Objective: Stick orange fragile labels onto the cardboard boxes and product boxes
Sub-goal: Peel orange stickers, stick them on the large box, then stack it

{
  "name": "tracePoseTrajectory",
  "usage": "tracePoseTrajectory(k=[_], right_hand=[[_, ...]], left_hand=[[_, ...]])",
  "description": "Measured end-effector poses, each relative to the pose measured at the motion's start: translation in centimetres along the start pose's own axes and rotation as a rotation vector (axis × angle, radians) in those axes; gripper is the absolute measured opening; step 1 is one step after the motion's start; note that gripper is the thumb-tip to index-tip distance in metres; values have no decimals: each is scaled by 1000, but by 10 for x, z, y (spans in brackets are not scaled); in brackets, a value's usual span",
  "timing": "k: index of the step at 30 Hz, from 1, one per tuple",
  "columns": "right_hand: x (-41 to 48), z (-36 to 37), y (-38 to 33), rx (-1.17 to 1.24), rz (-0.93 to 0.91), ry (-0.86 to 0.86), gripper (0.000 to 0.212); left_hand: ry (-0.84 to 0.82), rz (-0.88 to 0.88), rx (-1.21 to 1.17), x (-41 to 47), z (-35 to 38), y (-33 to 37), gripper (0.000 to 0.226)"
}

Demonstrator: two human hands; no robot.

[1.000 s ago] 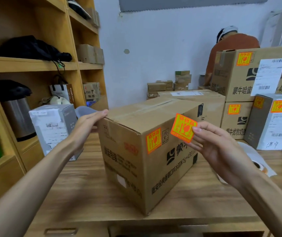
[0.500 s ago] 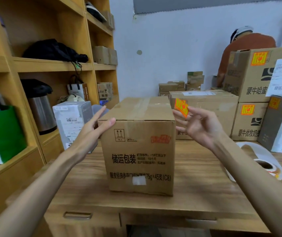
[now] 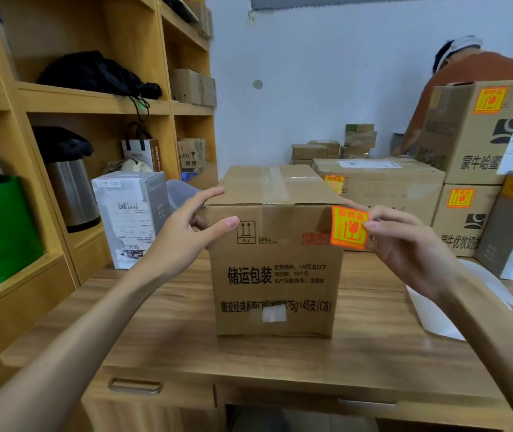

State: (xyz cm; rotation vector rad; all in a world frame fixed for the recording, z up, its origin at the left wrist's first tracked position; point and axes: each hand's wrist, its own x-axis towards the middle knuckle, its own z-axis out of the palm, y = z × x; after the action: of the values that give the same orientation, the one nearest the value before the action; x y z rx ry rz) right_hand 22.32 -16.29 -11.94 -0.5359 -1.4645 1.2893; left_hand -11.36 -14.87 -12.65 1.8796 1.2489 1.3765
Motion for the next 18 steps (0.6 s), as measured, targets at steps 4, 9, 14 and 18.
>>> tracePoseTrajectory(k=[4, 9, 14, 18], right_hand=[[17, -11, 8, -29, -2, 48, 16], [36, -26, 19, -77, 7, 53, 34], [34, -27, 9, -319, -107, 224, 7], [30, 0, 0, -583, -245, 281, 12]], left_hand=[[9, -10, -4, 10, 12, -3, 69], [28, -12, 45, 24, 23, -6, 71], [2, 5, 96, 32, 24, -9, 78], [57, 124, 98, 28, 13, -8, 58]])
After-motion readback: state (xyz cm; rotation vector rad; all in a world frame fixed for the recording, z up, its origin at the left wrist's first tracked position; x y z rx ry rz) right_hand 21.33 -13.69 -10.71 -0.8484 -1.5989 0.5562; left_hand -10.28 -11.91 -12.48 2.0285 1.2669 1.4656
